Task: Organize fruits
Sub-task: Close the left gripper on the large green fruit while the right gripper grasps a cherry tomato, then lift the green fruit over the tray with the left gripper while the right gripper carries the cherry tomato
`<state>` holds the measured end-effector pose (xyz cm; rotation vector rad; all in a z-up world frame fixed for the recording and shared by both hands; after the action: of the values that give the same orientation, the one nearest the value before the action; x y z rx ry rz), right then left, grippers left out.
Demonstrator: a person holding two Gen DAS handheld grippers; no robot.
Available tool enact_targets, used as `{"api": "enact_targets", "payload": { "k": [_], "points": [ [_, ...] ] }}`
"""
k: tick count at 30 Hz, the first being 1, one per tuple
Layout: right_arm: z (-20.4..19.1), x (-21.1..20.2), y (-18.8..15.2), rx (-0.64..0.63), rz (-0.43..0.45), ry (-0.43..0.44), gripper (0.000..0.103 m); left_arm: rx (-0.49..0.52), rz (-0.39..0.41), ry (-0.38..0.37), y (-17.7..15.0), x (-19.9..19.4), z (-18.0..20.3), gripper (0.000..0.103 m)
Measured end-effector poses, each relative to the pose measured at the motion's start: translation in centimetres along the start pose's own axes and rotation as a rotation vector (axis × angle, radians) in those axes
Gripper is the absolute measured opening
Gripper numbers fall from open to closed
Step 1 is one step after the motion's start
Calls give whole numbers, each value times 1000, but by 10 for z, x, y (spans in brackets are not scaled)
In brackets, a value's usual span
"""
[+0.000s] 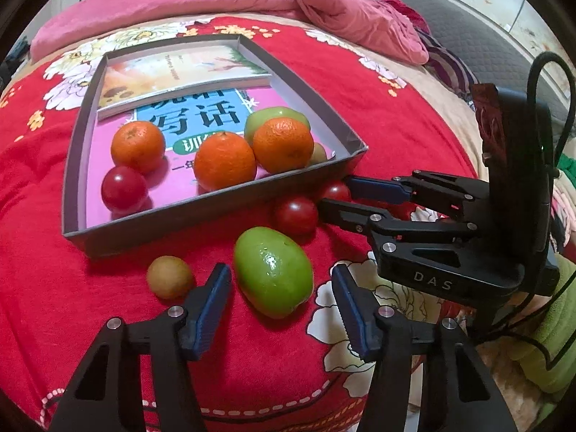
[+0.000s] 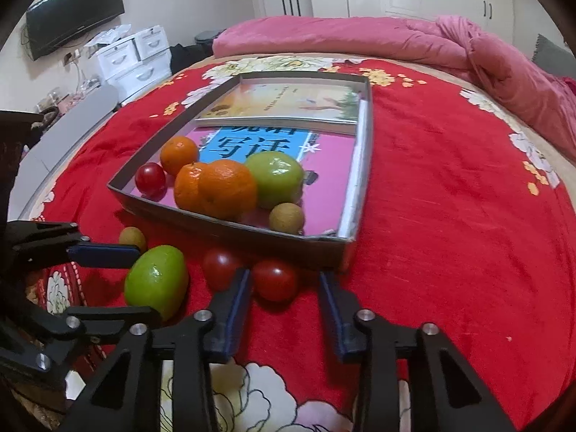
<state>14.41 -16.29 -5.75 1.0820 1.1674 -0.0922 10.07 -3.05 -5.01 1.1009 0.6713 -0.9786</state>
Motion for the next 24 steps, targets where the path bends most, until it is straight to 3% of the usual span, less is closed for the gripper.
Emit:
{"api": "enact_targets", "payload": {
  "k": [4, 9, 17, 24],
  "points": [
    [1, 8, 0, 8, -15, 23, 30, -6, -3, 6, 2, 5, 0, 59],
    [3, 9, 0, 27, -1, 39, 30, -12, -2, 22, 5, 12, -1, 50],
    [5, -9, -4, 45, 33, 34, 30, -9, 25, 13, 5, 4, 0, 49],
    [4, -33, 3, 53, 92, 44, 30, -72, 189, 0, 24, -51, -20, 49]
  ]
}}
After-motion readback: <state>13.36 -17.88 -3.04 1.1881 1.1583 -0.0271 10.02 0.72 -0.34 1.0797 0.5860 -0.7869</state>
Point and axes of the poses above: each gripper's, at about its wrist camera, not at the fingertips, and x roughly the way its jaws point, z to its right, y to its top, the point moved 1 cm from there along x, roughly the way its jaws point, and after that the axes turned 11 degrees about -x, right-handed, at the moved point
